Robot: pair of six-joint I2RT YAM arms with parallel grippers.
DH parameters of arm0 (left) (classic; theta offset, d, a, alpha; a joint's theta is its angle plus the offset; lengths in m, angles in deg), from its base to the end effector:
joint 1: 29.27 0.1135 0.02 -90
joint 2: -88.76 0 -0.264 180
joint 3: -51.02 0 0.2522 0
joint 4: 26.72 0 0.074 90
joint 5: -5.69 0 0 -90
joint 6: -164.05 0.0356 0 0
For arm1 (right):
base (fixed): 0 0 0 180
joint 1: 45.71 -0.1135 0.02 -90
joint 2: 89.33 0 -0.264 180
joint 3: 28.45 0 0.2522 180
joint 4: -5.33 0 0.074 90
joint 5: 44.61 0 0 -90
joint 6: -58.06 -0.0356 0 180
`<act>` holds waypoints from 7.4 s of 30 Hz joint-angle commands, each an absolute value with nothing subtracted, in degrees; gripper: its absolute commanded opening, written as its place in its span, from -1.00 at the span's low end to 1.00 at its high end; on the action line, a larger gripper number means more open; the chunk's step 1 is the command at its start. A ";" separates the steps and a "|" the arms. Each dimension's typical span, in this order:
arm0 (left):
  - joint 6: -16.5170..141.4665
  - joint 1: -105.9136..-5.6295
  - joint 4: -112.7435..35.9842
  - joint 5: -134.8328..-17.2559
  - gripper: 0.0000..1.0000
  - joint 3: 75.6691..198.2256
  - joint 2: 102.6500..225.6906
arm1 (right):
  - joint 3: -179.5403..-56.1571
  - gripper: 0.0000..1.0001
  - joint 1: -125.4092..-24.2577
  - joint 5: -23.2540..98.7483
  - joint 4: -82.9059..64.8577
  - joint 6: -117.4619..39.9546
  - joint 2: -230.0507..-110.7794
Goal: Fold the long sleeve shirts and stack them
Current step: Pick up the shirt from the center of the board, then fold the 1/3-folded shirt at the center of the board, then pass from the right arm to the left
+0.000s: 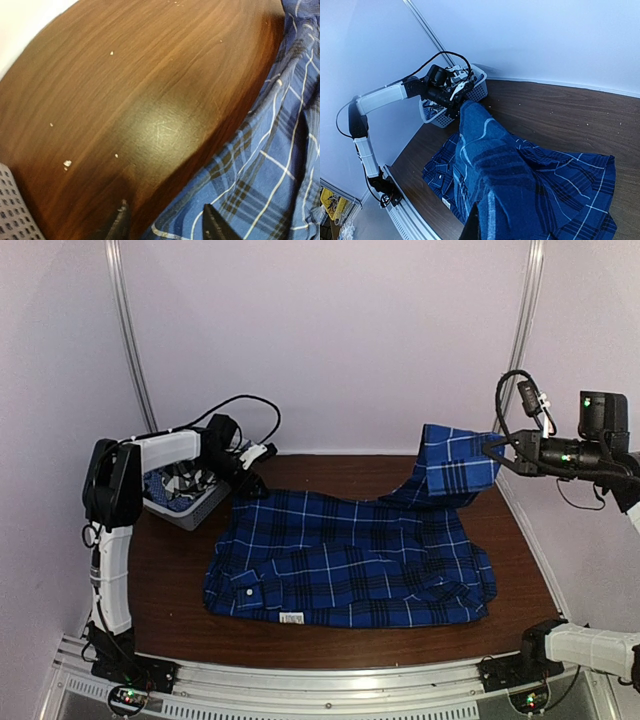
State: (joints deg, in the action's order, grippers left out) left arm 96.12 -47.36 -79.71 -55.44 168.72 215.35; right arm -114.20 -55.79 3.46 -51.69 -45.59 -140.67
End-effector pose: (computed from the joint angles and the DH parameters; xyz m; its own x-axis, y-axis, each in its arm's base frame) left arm 0.4472 -0.1642 0.1937 -0.5935 0.5400 -0.5968 0.7675 0.6031 -0.2175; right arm 0.1493 0.0507 0.4235 -0.5419 0.0820 -0.8364 -0.6274 0.6228 0.4675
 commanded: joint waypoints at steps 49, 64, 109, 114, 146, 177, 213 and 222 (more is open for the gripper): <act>85.71 -60.28 -79.16 -82.02 -1.00 138.33 191.76 | -108.78 -1.00 -55.22 6.85 -65.73 -52.50 -127.46; 82.98 -63.70 -81.17 -86.32 -0.47 132.59 191.36 | -105.45 -1.00 -55.25 9.43 -65.44 -50.67 -129.21; 118.55 -94.87 -17.85 -94.85 0.43 133.94 193.80 | -94.07 -1.00 -59.12 -19.66 -19.17 -67.40 -159.94; 120.08 -95.49 -14.62 -95.37 0.42 136.53 196.89 | -93.75 -1.00 -59.46 -19.72 -18.78 -67.81 -160.00; 117.22 -96.22 -15.31 -86.73 0.40 139.57 201.44 | -93.71 -1.00 -60.01 -20.02 -17.22 -68.80 -159.55; 115.37 -96.95 -4.27 -87.36 -0.46 133.90 198.42 | -92.76 -1.00 -59.59 -20.87 -17.24 -67.96 -159.81; 104.73 -95.34 -14.23 -82.37 -1.00 135.26 193.00 | -107.55 0.43 -57.33 6.18 -51.66 -49.48 -150.94; 103.68 -95.81 -28.27 -78.26 -1.00 140.72 193.00 | -108.94 0.45 -55.64 10.31 -50.03 -47.32 -154.96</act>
